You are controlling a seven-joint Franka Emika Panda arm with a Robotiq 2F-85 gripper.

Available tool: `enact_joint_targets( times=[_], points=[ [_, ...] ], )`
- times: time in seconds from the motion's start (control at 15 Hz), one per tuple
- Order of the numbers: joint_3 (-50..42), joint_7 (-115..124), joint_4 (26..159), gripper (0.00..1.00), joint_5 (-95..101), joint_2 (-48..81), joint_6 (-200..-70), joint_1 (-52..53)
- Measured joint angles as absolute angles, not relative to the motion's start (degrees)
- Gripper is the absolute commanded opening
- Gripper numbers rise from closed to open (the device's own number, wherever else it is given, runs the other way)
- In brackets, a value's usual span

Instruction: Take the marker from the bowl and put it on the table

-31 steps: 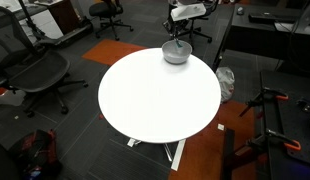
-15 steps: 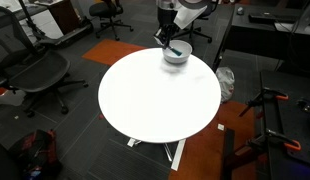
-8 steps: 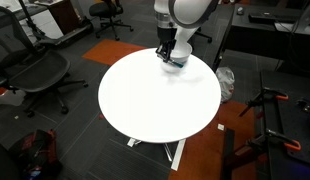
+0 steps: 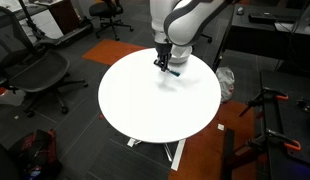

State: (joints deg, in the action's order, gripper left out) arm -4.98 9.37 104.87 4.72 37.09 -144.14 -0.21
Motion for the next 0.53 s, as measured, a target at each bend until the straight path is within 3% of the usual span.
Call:
enact_joint_targets(
  times=[0.07,0.2,0.53],
  points=[
    [-4.98,9.37,104.36,0.05,4.71,37.98,-144.95,-0.21],
    [-4.98,9.37,103.42,0.45,4.68,39.56,-145.96,-0.21],
    [-4.97,9.37,102.23,0.8,4.67,41.07,-146.25,-0.13]
  ],
)
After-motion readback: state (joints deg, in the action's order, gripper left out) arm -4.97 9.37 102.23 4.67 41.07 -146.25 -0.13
